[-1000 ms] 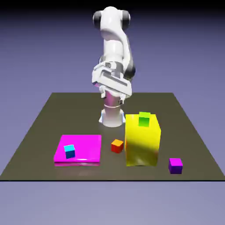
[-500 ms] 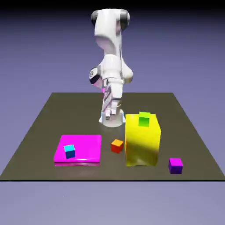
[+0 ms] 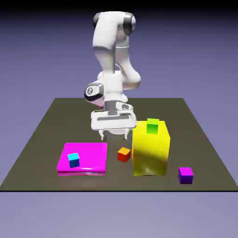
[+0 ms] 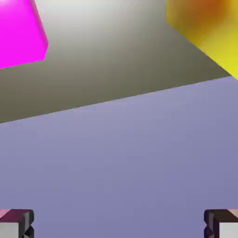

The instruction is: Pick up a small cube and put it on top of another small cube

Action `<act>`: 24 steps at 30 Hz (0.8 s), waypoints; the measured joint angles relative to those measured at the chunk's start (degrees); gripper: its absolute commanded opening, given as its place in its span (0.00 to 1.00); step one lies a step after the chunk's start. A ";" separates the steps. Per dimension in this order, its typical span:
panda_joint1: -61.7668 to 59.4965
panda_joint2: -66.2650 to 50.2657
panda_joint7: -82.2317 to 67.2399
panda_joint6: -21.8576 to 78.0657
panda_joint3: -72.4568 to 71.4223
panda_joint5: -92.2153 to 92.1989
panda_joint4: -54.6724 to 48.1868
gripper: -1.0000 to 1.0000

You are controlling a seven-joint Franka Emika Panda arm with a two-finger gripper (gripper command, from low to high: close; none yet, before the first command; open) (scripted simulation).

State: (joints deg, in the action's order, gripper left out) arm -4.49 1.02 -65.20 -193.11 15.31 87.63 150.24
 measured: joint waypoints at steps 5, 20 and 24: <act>-0.73 -3.92 -12.46 -2.33 1.85 10.83 -0.99 0.50; 3.74 -14.93 -32.58 -9.69 4.07 25.87 4.64 0.50; 5.22 -17.54 -42.24 -10.45 4.93 15.91 6.15 0.50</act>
State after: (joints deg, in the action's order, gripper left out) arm 0.73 -16.52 -107.44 -203.56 20.24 103.54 156.39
